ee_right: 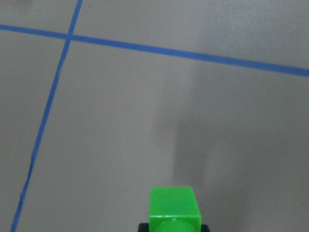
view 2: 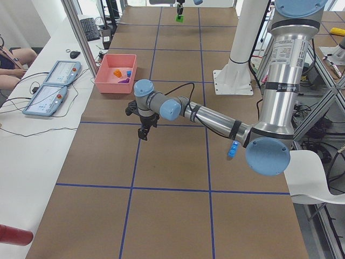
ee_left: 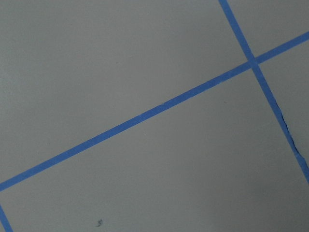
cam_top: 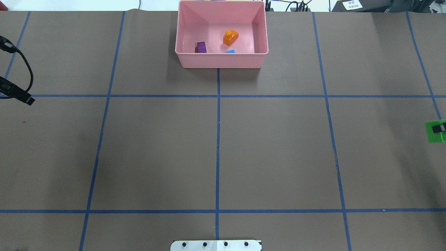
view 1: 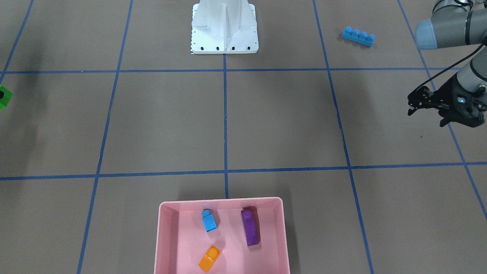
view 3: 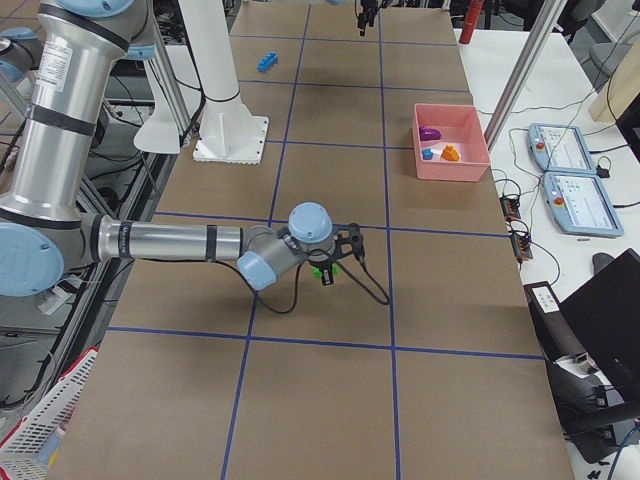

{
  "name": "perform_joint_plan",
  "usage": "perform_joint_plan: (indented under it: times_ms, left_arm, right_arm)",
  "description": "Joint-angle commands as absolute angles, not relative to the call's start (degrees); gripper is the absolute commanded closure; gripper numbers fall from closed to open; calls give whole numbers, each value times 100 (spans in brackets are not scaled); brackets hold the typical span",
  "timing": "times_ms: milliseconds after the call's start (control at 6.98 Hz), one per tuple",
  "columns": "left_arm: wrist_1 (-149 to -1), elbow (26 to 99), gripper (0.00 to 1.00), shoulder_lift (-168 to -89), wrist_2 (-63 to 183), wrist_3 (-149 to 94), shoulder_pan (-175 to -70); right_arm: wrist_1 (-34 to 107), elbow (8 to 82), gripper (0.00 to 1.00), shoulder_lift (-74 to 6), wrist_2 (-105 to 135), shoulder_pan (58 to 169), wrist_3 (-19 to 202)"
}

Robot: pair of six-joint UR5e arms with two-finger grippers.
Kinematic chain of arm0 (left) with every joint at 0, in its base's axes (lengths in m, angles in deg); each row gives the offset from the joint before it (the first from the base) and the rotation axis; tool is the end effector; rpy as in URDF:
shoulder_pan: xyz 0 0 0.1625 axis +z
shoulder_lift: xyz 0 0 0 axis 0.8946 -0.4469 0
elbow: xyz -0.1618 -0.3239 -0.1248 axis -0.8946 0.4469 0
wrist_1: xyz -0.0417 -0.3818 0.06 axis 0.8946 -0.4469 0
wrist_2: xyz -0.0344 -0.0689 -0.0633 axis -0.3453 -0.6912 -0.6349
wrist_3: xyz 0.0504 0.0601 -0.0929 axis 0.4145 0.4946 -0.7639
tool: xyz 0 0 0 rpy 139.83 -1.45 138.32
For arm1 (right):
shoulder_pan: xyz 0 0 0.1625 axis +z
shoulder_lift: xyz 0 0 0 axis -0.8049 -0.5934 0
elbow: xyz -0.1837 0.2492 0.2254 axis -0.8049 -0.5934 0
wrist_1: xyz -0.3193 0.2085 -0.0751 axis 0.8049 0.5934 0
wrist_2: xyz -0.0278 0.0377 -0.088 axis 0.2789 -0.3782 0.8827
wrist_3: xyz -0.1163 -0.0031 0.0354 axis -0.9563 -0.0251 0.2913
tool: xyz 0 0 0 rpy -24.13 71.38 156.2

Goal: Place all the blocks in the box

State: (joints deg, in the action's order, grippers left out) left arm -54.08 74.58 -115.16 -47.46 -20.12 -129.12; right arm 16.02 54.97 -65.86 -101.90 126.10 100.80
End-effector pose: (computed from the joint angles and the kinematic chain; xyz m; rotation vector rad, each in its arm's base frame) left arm 0.1605 -0.4935 0.4682 0.2119 0.7597 0.4222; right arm -0.0860 -0.4052 0.5374 0.2197 -0.9967 -0.1386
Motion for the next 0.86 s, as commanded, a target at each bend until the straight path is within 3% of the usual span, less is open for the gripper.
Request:
perform_joint_plan:
  times_ms: [0,287,573,717]
  left_arm:
    - [-5413,7446,0,-11525,-4746,-2022,-12902]
    - [-5422,7428,0,-11525,-4746,-2109,-12893]
    - [-5422,7419,0,-11543,-4746,-2171,-12876]
    - [-5422,7411,0,-11552,-4746,-2180,-12876]
  right_arm:
    - [3507,5403,100,-4936,-10144,12646,10084]
    - [4943,4661,100,-3154,-9968,12602,10084]
    - [4940,3056,100,-1562,-9915,12244,10528]
    - [4940,2717,100,-1101,-9758,12085,10906]
